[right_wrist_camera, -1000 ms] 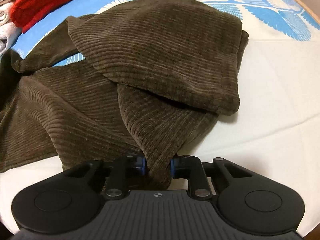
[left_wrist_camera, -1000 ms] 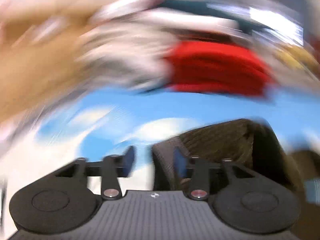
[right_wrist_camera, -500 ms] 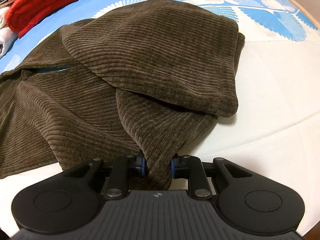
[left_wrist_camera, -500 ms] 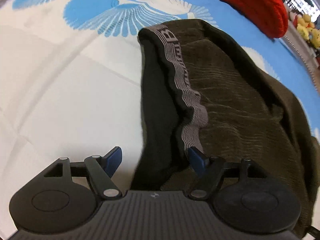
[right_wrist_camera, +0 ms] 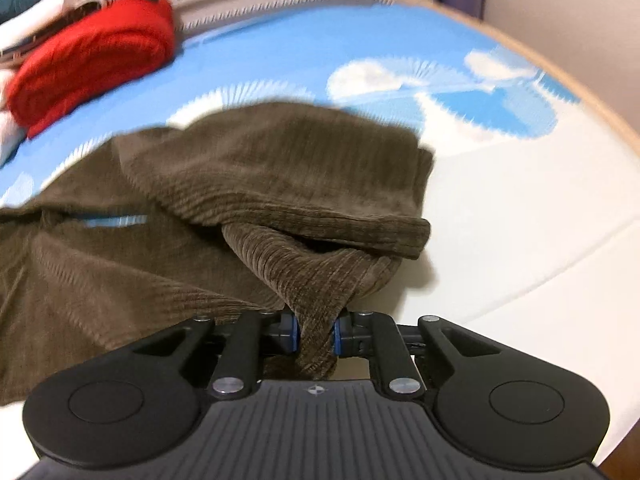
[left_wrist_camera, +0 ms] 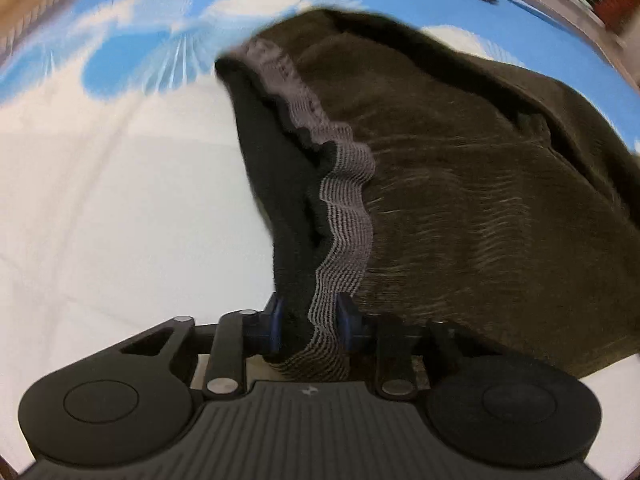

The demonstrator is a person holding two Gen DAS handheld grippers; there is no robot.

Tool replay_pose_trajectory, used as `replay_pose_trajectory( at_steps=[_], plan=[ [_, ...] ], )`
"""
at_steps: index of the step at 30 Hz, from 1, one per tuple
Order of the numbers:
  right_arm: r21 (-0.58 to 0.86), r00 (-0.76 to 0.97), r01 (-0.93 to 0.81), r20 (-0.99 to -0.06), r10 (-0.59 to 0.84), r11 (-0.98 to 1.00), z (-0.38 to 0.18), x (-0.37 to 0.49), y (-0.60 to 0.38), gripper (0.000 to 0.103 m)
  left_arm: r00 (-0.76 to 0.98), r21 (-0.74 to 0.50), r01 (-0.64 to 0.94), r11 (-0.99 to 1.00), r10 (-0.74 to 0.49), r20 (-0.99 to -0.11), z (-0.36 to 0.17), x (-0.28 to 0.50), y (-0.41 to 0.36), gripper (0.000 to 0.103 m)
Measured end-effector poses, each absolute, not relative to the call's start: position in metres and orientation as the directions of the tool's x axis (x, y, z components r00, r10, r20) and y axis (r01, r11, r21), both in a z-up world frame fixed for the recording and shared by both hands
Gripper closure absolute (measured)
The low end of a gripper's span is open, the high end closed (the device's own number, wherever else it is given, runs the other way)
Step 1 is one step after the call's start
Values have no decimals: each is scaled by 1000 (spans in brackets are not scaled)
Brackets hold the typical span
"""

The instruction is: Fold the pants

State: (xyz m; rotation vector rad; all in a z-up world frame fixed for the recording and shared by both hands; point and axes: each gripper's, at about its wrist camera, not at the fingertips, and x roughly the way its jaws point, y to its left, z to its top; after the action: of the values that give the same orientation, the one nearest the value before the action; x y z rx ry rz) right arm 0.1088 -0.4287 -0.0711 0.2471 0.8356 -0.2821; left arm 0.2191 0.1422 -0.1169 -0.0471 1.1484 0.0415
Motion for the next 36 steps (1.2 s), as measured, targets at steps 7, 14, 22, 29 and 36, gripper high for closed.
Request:
replay_pose_trajectory(
  at_steps=[7,14,22,29,36],
  plan=[
    [68,644,428,-722,-252,901,-56,86,-432,89,536,21,8,1000,14,-844,-74,172,141,91],
    [170,480,168,-875,70,971,-93,83,-407,88,427,104,-195,975,180,-886,-73,137,182,93],
    [303,597,190,-791,135,934,-75,61,-445,65,568,136,-239,961,253,-783,-41,126,162,57],
    [338,646,143,-744,171,930,-71,54,-461,61,692,78,-11,997,64,-719,-24,120,100,49],
    [391,683,335,-728,66,857,-71,50,-498,49,649,143,128,981,26,-760,-46,138,59,48]
  ],
)
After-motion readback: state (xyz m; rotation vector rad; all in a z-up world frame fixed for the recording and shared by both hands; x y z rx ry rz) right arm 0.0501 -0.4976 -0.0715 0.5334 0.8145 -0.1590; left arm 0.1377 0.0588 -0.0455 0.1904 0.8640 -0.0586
